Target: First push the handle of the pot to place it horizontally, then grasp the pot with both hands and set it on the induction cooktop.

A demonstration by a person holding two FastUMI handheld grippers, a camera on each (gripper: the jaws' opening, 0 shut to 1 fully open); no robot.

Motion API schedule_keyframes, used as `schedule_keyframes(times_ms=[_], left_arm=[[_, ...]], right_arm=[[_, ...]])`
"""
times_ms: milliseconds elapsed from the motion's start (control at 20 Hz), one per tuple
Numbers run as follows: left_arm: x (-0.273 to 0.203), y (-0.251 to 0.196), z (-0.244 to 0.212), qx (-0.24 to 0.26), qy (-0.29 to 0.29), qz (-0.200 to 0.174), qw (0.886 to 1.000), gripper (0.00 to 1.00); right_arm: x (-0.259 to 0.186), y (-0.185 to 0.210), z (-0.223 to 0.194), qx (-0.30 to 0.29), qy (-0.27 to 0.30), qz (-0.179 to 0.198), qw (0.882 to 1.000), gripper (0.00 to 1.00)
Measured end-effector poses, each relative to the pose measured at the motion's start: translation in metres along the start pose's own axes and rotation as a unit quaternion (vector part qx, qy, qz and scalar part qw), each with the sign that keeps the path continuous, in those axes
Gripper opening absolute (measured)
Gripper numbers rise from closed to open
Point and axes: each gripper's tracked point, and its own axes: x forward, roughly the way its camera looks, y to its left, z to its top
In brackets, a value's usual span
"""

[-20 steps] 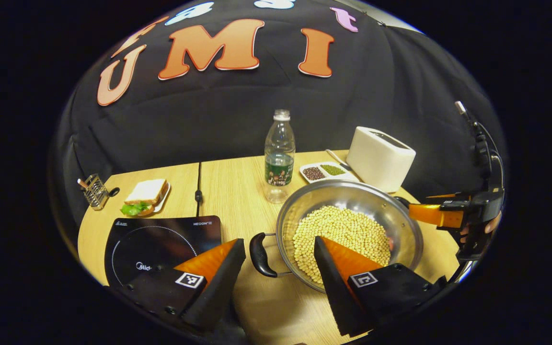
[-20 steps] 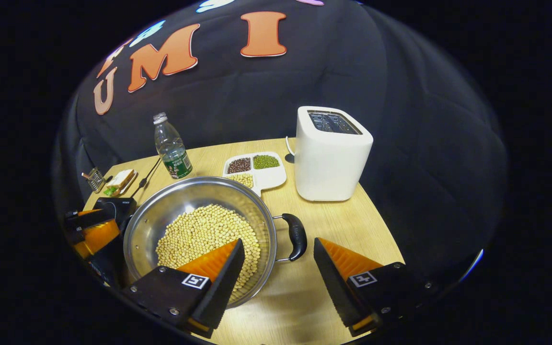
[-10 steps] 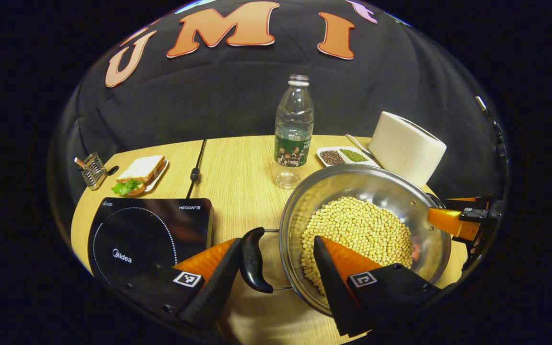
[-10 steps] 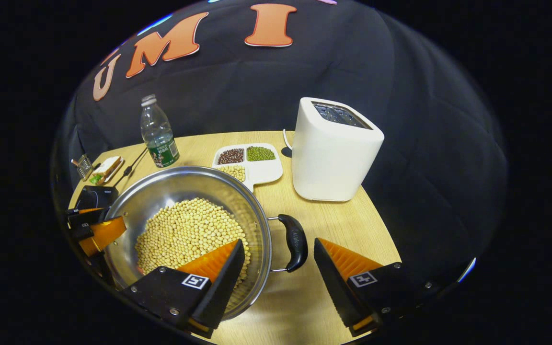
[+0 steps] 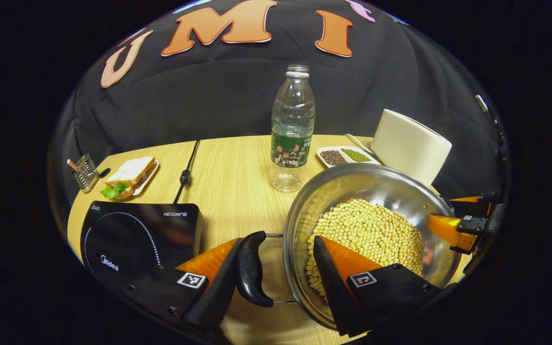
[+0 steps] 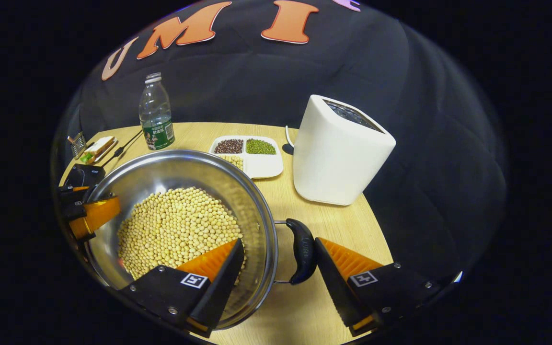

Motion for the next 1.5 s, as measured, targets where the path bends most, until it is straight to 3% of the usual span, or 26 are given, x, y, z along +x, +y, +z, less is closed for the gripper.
schedule_keyframes(times_ms=[300,800,1200,1400,1500], left_arm=[[0.010,0.006,-0.006,0.013,-0.002,0.016,1.000,0.84],[0.004,0.010,0.009,0.028,-0.049,0.046,0.997,0.78],[-0.030,0.020,0.028,0.018,-0.077,0.052,0.996,0.77],[-0.048,0.030,0.033,0.008,-0.084,0.054,0.995,0.77],[-0.056,0.038,0.031,0.003,-0.081,0.056,0.995,0.77]], right_arm=[[0.009,-0.006,-0.004,-0.036,-0.004,-0.034,0.999,0.83],[0.004,-0.005,-0.004,0.016,-0.014,-0.035,0.999,0.68],[-0.036,0.000,0.014,0.026,-0.064,-0.052,0.996,0.66],[-0.057,0.010,0.021,0.024,-0.076,-0.049,0.996,0.59],[-0.063,0.018,0.024,0.021,-0.078,-0.049,0.996,0.64]])
